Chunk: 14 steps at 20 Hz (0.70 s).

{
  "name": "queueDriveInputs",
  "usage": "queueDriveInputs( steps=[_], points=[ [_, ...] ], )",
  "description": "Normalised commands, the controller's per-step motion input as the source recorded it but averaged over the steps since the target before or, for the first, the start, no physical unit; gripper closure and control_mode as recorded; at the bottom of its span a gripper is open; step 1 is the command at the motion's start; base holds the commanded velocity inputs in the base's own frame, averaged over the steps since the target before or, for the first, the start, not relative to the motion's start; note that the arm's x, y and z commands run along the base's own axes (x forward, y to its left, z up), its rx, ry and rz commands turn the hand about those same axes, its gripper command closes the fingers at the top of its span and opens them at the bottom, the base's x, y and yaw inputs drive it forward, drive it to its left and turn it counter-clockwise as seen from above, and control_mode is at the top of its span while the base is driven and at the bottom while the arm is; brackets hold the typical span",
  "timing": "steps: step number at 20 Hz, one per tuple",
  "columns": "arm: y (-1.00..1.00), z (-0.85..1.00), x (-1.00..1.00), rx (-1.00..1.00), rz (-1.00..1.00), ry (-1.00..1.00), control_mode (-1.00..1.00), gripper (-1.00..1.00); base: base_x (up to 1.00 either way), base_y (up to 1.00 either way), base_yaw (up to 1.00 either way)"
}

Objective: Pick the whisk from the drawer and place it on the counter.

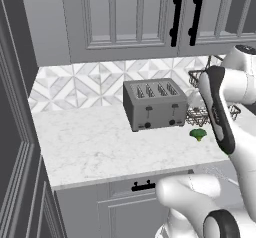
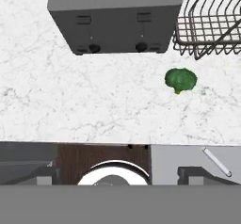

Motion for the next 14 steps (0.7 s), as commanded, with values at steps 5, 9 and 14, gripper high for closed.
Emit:
queueDriveInputs(
  steps=[5, 9, 14],
  points=[
    [-0.92, -0.53, -0.55, 0.0, -0.02, 0.0, -1.0, -1.0, 0.0, 0.0, 0.0],
    [-0.98, -0.57, -0.15, -0.01, -0.03, 0.01, -1.0, -1.0, 0.0, 0.0, 0.0],
    [-1.0, -0.77, -0.01, -0.01, -0.03, 0.04, -1.0, -1.0, 0.0, 0.0, 0.0]
  ],
)
